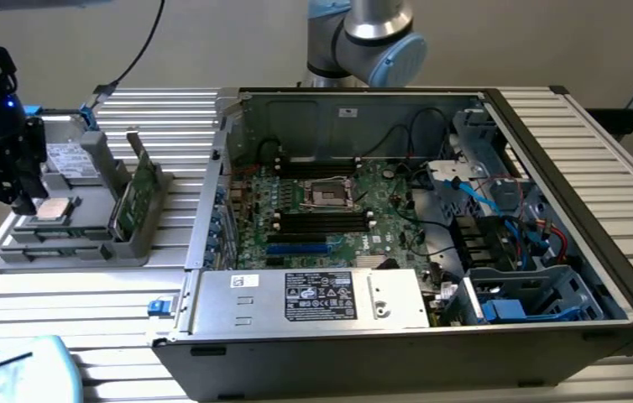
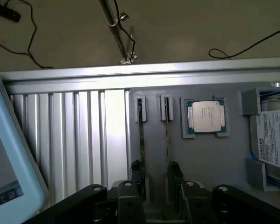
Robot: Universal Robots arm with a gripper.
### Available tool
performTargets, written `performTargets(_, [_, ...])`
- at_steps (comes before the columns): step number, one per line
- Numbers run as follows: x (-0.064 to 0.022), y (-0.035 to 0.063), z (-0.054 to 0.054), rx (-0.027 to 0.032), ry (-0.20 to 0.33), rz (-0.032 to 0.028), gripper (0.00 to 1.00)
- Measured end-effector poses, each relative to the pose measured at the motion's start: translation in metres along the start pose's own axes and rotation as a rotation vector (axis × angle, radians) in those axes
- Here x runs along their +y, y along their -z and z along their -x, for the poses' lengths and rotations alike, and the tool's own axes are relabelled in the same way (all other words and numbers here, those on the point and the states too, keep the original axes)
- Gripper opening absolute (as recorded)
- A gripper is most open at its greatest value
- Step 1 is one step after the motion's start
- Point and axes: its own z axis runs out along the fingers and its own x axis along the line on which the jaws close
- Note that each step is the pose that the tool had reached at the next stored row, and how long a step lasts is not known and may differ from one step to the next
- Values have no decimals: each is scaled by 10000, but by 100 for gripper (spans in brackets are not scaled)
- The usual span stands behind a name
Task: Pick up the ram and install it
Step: 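Pick up the ram and move it above insertion slot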
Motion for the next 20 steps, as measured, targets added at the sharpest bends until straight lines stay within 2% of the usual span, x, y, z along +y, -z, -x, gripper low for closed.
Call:
performTargets(10, [1, -163, -9, 64, 547, -22, 37])
performTargets(20, [98, -315, -10, 101, 883, -123, 37])
